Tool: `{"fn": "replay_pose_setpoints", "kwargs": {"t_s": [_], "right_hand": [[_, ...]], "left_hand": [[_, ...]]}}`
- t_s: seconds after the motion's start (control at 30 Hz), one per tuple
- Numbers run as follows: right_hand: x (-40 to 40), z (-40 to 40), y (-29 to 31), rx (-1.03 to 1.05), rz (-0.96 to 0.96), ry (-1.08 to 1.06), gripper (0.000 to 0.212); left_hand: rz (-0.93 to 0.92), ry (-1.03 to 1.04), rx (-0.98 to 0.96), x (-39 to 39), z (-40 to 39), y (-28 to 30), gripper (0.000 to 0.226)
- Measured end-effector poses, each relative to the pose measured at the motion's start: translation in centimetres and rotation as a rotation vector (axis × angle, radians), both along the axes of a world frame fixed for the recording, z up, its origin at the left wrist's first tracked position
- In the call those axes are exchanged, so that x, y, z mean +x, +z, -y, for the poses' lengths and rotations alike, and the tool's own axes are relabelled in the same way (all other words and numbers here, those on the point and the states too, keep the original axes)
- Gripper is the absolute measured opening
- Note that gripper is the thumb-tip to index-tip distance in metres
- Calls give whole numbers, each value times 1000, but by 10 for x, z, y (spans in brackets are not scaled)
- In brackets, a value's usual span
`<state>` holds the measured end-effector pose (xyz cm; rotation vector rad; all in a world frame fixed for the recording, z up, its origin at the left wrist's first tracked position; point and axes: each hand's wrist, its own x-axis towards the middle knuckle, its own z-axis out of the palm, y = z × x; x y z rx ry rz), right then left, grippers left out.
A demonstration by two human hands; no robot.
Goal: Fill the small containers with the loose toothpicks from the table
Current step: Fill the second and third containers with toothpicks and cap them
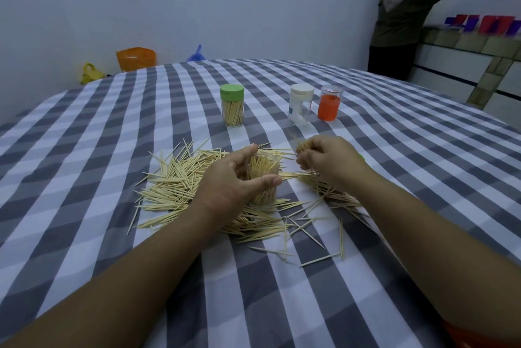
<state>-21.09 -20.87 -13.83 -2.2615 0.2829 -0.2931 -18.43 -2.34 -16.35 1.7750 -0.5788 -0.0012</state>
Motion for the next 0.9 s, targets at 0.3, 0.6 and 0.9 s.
{"fn": "replay_pose_setpoints", "kwargs": {"t_s": [0.3, 0.6, 0.9], "right_hand": [[-4, -7, 10, 802, 118, 80, 14], [-6, -38, 10, 955, 352, 77, 16], [-5, -50, -3, 668, 202, 57, 11]], "left_hand": [[-6, -11, 5, 1, 1, -1, 93], [-7, -7, -11, -1, 1, -1, 87], [11, -19, 14, 1, 1, -2, 88]]}}
